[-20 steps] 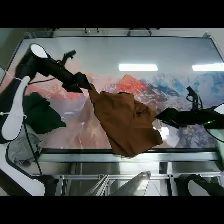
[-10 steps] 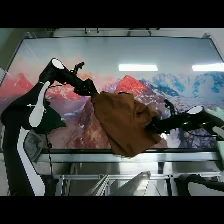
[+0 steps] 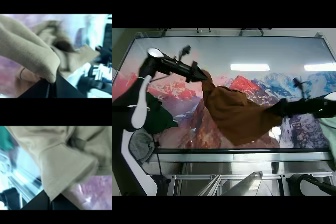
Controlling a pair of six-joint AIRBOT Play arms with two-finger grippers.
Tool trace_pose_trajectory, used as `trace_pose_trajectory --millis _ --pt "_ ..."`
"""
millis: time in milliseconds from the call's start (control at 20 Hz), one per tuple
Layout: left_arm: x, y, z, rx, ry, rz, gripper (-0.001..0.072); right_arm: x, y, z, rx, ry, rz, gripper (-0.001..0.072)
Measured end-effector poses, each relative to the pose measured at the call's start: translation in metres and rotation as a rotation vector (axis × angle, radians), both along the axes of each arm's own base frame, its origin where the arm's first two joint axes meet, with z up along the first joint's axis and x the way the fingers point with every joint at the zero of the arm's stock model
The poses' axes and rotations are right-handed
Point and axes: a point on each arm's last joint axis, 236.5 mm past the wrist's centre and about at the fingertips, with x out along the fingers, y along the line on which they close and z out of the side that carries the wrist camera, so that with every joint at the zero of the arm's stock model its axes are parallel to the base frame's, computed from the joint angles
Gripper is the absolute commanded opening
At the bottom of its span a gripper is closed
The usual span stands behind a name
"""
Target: Fold the shirts.
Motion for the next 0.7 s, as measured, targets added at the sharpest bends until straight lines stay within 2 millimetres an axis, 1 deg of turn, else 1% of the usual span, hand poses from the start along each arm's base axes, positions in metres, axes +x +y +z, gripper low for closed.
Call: trace_pose_trajectory --millis 50,100,150,200,250,300,350,400,500,550,600,700 --pt "-0.004 0.007 0.035 -0.03 -0.048 0.009 0.0007 0.009 -0.014 0.03 0.001 -0.067 -0.028 0.0014" --pt "-0.009 0.014 0.067 -0.047 -0.098 0.018 0.0007 0.017 -0.026 0.062 0.004 -0.143 -0.061 0.0015" --pt "-0.016 0.02 0.098 -0.061 -0.15 0.023 0.0007 0.024 -0.036 0.098 0.014 -0.239 -0.099 0.0014" --pt "-0.026 0.028 0.134 -0.075 -0.216 0.038 0.0008 0.029 -0.046 0.142 0.03 -0.36 -0.143 0.0015" --pt "-0.037 0.037 0.167 -0.084 -0.286 0.055 0.0008 0.029 -0.052 0.181 0.04 -0.473 -0.175 0.0015" --pt "-0.049 0.045 0.196 -0.085 -0.347 0.069 0.0008 0.026 -0.058 0.223 0.047 -0.596 -0.215 0.0015" --pt "-0.063 0.053 0.222 -0.082 -0.408 0.086 0.0008 0.02 -0.062 0.261 0.056 -0.707 -0.25 0.0015" --pt "-0.08 0.06 0.252 -0.084 -0.478 0.102 0.0008 0.009 -0.063 0.295 0.063 -0.808 -0.276 0.0015" --pt "-0.116 0.07 0.302 -0.067 -0.614 0.138 0.0009 -0.018 -0.056 0.344 0.064 -0.972 -0.293 0.0015" --pt "-0.132 0.074 0.322 -0.055 -0.681 0.161 0.0009 -0.029 -0.051 0.36 0.058 -1.035 -0.293 0.0015" --pt "-0.15 0.076 0.343 -0.044 -0.755 0.184 0.0009 -0.041 -0.045 0.374 0.055 -1.088 -0.29 0.0015" --pt "-0.182 0.08 0.377 -0.02 -0.886 0.231 0.0008 -0.056 -0.036 0.391 0.056 -1.158 -0.285 0.0015"
